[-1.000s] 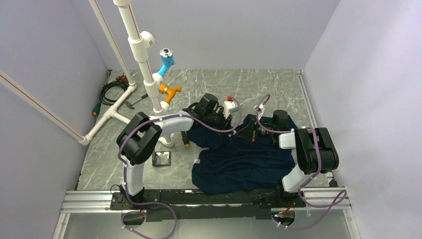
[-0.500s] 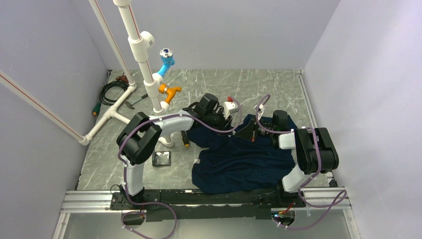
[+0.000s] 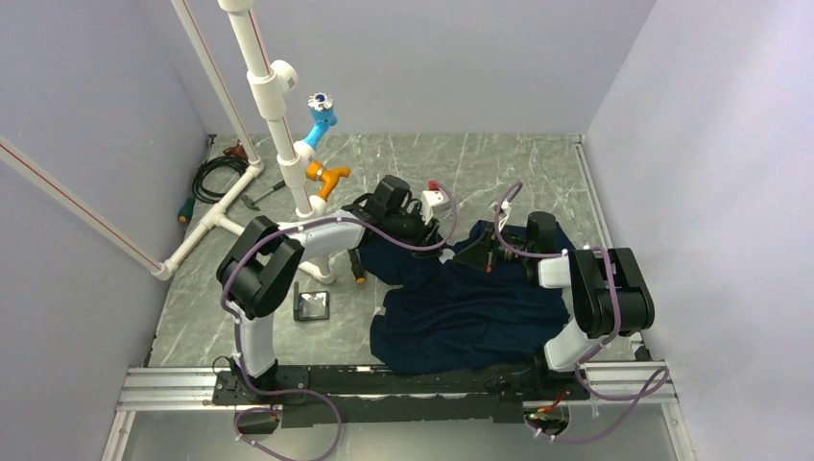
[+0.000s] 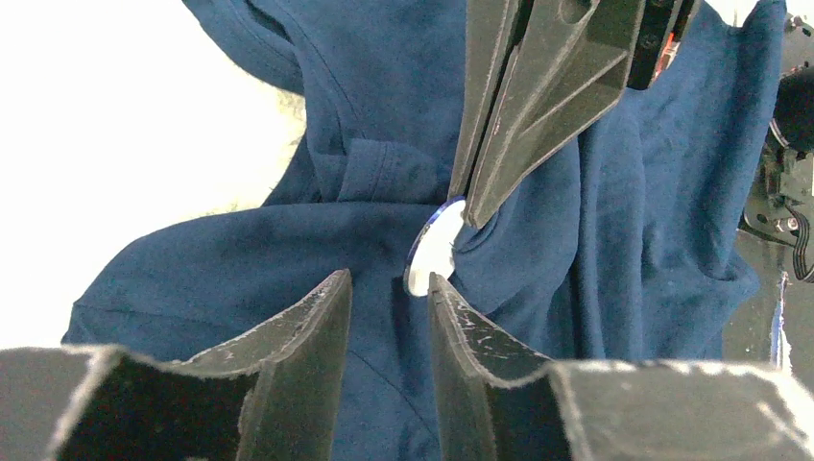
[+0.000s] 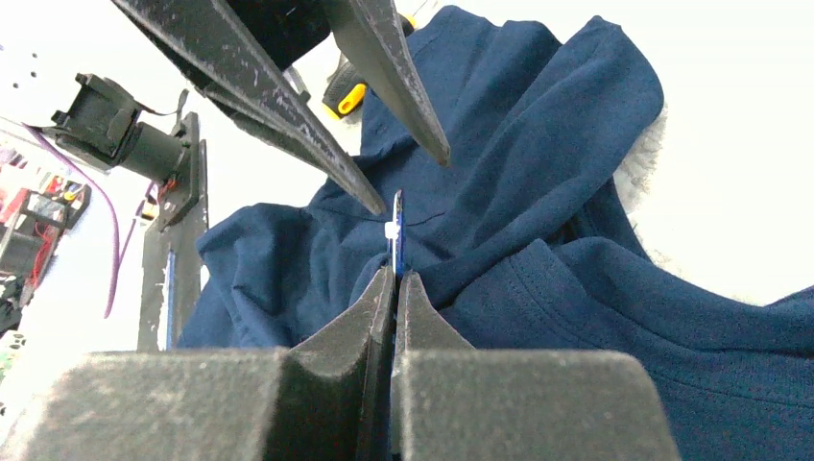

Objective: Remove the brooch from the garment

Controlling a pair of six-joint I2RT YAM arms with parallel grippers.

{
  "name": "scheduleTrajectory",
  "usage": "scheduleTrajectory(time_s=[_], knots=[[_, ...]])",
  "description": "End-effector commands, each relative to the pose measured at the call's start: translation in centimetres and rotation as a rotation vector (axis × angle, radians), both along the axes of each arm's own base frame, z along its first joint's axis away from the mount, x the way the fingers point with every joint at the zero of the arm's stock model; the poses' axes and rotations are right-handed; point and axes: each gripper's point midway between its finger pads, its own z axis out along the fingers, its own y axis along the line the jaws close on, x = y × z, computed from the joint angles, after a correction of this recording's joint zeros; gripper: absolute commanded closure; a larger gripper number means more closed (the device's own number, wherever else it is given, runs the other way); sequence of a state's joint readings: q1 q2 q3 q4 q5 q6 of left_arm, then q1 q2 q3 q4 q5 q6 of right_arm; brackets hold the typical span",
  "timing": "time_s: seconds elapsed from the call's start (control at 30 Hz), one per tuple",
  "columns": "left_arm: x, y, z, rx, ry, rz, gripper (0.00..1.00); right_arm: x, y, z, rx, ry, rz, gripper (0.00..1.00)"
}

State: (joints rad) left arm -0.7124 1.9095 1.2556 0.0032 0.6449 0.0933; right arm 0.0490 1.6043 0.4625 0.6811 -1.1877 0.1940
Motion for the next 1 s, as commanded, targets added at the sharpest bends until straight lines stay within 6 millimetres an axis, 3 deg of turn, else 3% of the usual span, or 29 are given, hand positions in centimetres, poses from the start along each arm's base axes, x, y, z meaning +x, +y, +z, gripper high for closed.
scheduleTrajectory(time_s=[0.0, 0.37, 0.5, 0.7, 0.93, 0.97], knots=[[-0.4, -0.4, 3.5, -0.103, -0.067, -0.07, 0.62, 0.0, 0.1, 1.5, 0.016, -0.092, 0.028, 1.0], [-1.4, -1.1, 2.4, -0.107, -0.044, -0.144, 0.64, -0.6, 0.2, 1.8, 0.03, -0.113, 0.061, 1.0], [-1.6, -1.3, 2.1, -0.11, -0.042, -0.157, 0.74, -0.9, 0.3, 1.9, 0.037, -0.121, 0.075, 1.0], [-1.6, -1.3, 1.3, -0.091, -0.035, -0.161, 0.73, -1.1, 0.3, 2.0, 0.042, -0.125, 0.086, 1.0], [-2.3, -1.1, 1.2, -0.103, -0.056, -0.206, 1.0, -1.3, 0.4, 2.1, 0.044, -0.134, 0.098, 1.0], [-2.4, -1.0, 1.3, -0.107, -0.067, -0.213, 1.0, -1.3, 0.4, 2.1, 0.044, -0.135, 0.101, 1.0]])
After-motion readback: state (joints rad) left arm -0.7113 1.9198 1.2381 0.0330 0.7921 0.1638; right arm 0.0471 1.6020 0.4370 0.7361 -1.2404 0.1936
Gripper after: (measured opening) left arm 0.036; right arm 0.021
